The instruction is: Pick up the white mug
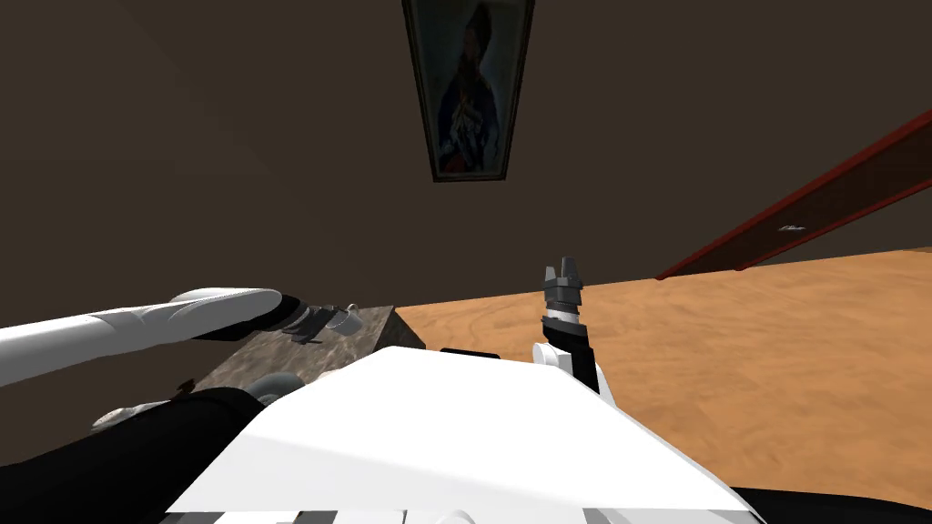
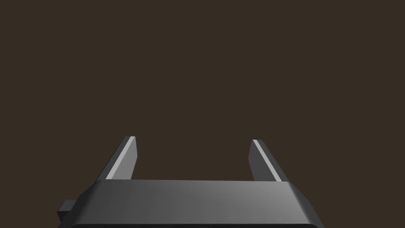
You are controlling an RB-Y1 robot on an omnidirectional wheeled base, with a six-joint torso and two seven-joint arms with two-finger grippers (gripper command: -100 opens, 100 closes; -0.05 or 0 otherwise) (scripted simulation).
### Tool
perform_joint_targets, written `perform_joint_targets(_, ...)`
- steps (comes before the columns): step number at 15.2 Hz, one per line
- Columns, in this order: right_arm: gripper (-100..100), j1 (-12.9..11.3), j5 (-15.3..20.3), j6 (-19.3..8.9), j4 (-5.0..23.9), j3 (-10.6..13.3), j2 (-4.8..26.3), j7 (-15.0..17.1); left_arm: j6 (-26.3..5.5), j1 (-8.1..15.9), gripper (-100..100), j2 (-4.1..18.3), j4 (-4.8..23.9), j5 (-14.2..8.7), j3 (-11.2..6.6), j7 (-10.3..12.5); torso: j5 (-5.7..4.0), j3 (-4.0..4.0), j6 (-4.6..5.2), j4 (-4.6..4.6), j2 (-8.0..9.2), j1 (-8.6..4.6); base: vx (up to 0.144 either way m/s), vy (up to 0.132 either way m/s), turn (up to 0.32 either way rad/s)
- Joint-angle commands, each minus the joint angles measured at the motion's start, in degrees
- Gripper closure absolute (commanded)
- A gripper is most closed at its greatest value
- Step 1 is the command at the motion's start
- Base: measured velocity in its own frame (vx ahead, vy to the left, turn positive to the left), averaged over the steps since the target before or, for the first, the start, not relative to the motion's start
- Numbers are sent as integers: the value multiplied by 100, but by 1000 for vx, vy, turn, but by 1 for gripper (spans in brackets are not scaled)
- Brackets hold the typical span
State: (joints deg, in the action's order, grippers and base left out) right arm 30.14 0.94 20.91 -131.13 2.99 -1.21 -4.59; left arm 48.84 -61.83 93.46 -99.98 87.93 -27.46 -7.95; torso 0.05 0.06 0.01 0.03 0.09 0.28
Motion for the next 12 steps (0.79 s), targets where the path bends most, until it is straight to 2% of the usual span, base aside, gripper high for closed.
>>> perform_joint_targets(1,0,0,0,0,0,0,0,0,69,-99,-100,244,125,245,57,-50,0,0,0,0,0,0,-99,-22,-278)
perform_joint_targets(4,0,0,0,0,0,0,0,0,157,-225,-100,440,205,481,46,-70,-1,0,0,0,0,-5,-97,-25,-236)
perform_joint_targets(5,0,0,0,0,0,0,0,0,179,-216,-100,318,136,433,-35,-53,-1,0,-2,0,0,-4,-53,-10,-71)
perform_joint_targets(6,0,1,0,0,0,-1,0,0,30,-249,-100,224,183,526,129,-63,0,-3,-6,0,-8,0,-9,-9,-99)
perform_joint_targets(7,0,1,0,0,0,-1,0,0,-47,-260,-100,171,205,560,210,-68,2,-10,-5,-3,-19,3,17,-12,-178)
perform_joint_targets(9,0,2,0,0,0,-1,0,0,-163,-278,-100,92,239,613,331,-74,3,-21,-5,-8,-39,5,32,-10,-112)
perform_joint_targets(10,0,2,0,0,0,-1,0,0,-80,-257,-100,159,217,573,269,-60,3,-25,-5,-10,-45,6,21,-4,-32)
perform_joint_targets(11,0,3,0,0,0,-1,1,0,-113,-256,100,152,229,574,293,-68,2,-26,-6,-10,-47,7,6,-1,1)
perform_joint_targets(12,0,3,0,0,0,-1,1,0,-115,-256,100,152,228,574,291,-68,2,-25,-6,-10,-44,8,0,0,0)
